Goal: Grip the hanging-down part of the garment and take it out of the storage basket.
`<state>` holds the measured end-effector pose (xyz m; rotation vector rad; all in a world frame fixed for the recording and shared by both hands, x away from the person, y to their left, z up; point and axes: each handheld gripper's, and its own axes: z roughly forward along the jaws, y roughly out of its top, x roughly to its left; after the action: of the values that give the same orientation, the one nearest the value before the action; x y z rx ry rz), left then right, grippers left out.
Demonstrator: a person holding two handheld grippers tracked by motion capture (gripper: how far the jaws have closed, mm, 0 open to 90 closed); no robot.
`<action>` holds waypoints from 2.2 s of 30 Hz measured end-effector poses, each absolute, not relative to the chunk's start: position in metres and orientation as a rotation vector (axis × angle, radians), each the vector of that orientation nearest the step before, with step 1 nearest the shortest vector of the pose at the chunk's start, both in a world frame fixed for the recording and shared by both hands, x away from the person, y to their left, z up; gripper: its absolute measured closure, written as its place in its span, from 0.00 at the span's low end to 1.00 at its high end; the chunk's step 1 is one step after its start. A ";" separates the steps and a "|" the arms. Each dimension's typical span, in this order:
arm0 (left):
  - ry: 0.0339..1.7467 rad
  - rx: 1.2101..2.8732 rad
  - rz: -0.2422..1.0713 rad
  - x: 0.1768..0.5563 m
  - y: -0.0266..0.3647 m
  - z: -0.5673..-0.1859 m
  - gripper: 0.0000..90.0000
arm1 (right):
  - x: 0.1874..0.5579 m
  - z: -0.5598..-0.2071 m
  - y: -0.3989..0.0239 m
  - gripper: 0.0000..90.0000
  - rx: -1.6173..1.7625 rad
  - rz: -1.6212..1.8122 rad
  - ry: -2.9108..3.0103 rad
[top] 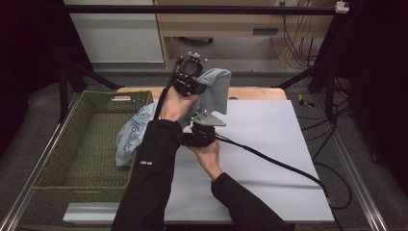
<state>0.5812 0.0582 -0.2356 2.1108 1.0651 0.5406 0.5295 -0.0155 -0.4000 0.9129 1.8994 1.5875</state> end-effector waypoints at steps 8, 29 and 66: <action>1.063 2.108 0.545 0.579 0.061 -0.233 0.89 | 0.530 -0.403 -0.012 0.62 0.893 1.590 1.933; 1.062 2.106 0.576 0.576 0.063 -0.229 0.89 | 0.508 -0.387 -0.046 0.95 0.921 1.584 1.978; 1.001 2.112 0.559 0.563 0.047 -0.220 0.90 | 0.469 -0.326 -0.163 0.95 0.925 1.497 1.720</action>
<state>0.5631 0.0474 -0.2200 2.1124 1.0007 0.5587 0.4686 -0.1626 -0.3255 0.9246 1.7204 1.4967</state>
